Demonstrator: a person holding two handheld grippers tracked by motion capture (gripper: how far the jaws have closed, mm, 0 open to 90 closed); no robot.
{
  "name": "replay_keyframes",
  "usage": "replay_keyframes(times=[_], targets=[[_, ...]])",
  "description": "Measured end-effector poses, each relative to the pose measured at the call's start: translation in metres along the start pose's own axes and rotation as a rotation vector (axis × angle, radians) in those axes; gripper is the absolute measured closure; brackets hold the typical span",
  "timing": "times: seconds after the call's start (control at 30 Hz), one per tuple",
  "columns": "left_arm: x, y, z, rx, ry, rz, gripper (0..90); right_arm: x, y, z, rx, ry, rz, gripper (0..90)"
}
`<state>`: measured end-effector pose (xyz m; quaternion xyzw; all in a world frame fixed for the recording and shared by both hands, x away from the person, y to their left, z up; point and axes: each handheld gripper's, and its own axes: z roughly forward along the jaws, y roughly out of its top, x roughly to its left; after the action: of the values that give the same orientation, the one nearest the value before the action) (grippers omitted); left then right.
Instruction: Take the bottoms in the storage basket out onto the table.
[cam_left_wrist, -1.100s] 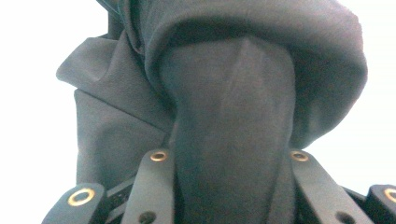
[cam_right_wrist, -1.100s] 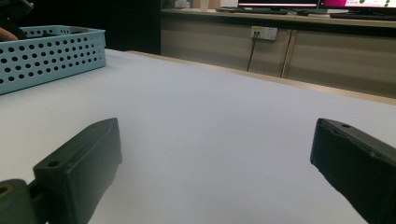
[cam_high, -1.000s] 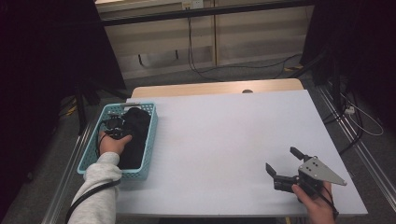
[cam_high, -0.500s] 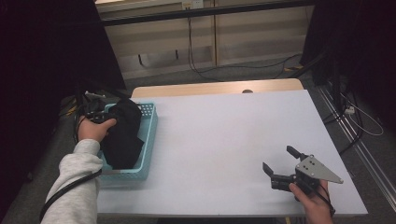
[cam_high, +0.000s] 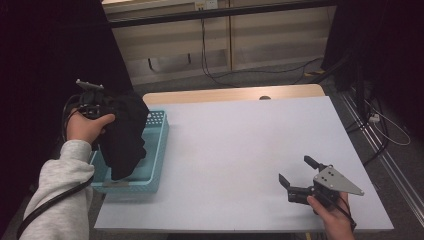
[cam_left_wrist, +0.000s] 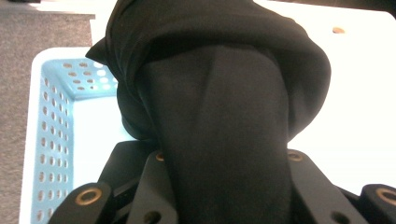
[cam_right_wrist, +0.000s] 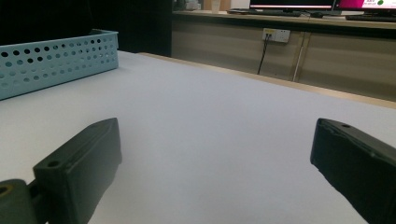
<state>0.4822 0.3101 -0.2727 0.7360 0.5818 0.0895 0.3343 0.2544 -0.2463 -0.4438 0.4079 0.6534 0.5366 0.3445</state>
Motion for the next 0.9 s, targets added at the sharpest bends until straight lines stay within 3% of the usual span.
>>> replay_keyframes(times=[0.2,0.4,0.53,0.57,0.67,0.83,0.9], targets=[[-0.016,0.013,-0.017,-0.038,-0.043,0.044,71.8,0.000,0.000,0.001,0.001,-0.001,0.001,1.0],[-0.032,0.019,-0.019,-0.060,-0.076,0.089,71.9,0.000,0.000,0.001,0.002,-0.002,0.000,1.0],[-0.046,0.022,-0.019,-0.085,-0.112,0.112,72.2,0.001,0.000,0.001,0.002,0.003,-0.003,1.0],[-0.053,0.025,-0.021,-0.112,-0.132,0.113,72.3,0.001,0.000,0.001,0.004,0.005,-0.002,1.0],[-0.061,0.028,-0.024,-0.119,-0.154,0.133,72.5,0.000,0.000,0.001,0.005,0.002,-0.002,1.0],[-0.090,0.033,-0.025,-0.131,-0.198,0.208,72.6,0.001,-0.001,0.002,0.004,0.004,-0.002,1.0],[-0.094,0.033,-0.025,-0.134,-0.208,0.213,72.6,0.001,-0.001,0.002,0.005,0.004,-0.003,1.0]])
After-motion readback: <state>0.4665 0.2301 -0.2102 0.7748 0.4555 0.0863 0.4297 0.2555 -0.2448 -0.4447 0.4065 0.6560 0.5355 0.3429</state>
